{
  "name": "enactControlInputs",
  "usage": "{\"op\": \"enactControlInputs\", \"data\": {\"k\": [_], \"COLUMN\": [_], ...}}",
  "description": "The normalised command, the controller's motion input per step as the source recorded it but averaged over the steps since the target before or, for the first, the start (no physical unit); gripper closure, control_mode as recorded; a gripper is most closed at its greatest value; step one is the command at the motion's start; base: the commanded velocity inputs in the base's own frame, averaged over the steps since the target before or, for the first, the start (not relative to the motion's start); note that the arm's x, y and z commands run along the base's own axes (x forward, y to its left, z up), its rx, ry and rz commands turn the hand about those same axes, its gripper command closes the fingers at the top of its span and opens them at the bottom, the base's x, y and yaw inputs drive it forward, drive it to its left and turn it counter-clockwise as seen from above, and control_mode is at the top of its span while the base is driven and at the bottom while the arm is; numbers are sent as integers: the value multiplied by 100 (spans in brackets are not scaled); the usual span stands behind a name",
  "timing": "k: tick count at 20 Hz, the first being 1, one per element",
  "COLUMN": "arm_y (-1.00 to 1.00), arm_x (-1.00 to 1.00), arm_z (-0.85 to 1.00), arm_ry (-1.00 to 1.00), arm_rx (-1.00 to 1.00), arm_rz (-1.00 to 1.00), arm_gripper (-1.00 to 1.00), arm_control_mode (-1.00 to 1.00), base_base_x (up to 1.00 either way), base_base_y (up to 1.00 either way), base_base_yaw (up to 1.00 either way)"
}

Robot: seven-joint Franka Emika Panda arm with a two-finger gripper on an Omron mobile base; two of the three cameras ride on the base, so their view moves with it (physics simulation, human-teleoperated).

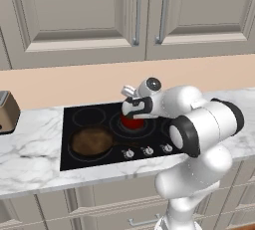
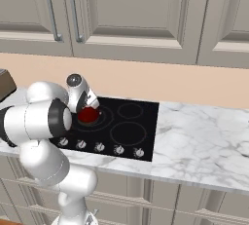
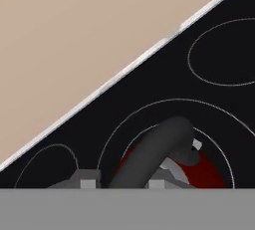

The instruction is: Pick the kettle from the counter and place it on a stove burner. Then turn the burner on.

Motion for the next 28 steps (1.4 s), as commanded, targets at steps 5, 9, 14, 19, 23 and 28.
{"op": "enactControlInputs", "data": {"k": [5, 9, 14, 19, 23, 28], "arm_y": [1, 0, 0, 0, 0, 0], "arm_x": [28, 24, 14, 0, 0, 0], "arm_z": [-7, -8, -7, -1, 0, 0], "arm_ry": [0, 0, 0, 0, 0, 0], "arm_rx": [0, 0, 0, 0, 0, 0], "arm_rz": [0, 0, 0, 0, 0, 0], "arm_gripper": [100, 100, 100, -100, -100, -100], "arm_control_mode": [-100, -100, -100, -100, -100, -100], "base_base_x": [0, 0, 0, 0, 0, 0], "base_base_y": [0, 0, 0, 0, 0, 0], "base_base_yaw": [0, 0, 0, 0, 0, 0]}}
